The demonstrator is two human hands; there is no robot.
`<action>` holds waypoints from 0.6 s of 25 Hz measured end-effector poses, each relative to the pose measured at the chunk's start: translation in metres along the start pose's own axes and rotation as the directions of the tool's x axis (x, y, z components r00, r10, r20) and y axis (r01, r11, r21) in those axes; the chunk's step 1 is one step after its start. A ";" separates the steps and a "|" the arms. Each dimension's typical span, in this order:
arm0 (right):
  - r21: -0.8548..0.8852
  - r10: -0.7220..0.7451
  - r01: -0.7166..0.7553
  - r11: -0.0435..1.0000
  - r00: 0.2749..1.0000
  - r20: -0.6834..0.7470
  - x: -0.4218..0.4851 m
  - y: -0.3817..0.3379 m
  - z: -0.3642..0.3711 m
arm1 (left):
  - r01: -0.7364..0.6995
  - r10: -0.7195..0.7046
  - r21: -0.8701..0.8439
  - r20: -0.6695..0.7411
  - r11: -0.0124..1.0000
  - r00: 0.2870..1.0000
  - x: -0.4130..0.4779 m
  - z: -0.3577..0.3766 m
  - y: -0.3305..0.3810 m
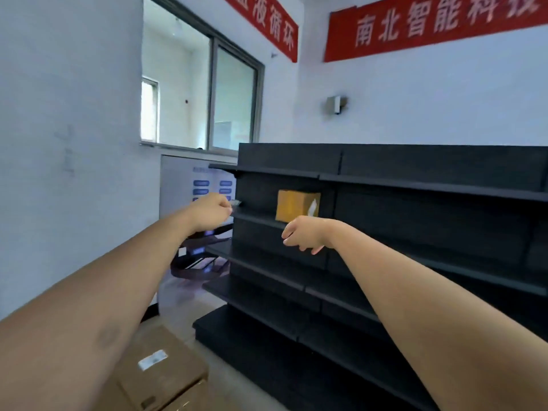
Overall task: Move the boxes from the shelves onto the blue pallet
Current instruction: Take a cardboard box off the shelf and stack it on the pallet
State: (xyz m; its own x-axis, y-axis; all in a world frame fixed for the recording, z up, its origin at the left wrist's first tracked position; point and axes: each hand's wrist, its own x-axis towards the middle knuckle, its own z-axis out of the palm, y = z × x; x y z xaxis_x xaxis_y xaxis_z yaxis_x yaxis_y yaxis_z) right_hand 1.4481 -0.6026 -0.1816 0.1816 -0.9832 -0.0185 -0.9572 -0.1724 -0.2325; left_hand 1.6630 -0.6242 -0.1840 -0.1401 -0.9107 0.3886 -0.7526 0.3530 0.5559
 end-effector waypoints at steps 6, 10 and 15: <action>-0.080 0.074 -0.077 0.994 0.996 -0.040 -0.002 0.189 -0.056 | -0.114 0.108 0.076 0.087 0.991 0.990 0.083 0.125 0.121; -0.088 0.093 -0.095 0.992 0.995 -0.029 0.031 0.313 -0.098 | -0.049 0.044 0.059 0.070 0.997 0.997 0.151 0.207 0.172; 0.001 0.085 -0.085 0.996 0.996 -0.013 0.103 0.407 -0.118 | 0.065 -0.071 0.099 0.055 0.993 0.996 0.240 0.269 0.181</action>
State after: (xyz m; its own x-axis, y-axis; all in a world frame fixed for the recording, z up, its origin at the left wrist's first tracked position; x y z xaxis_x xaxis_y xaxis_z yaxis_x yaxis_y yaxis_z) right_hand 1.0509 -0.7808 -0.1636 0.0969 -0.9950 -0.0251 -0.9690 -0.0885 -0.2308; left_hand 1.3196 -0.8364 -0.1878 -0.1217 -0.9438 0.3073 -0.8203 0.2699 0.5043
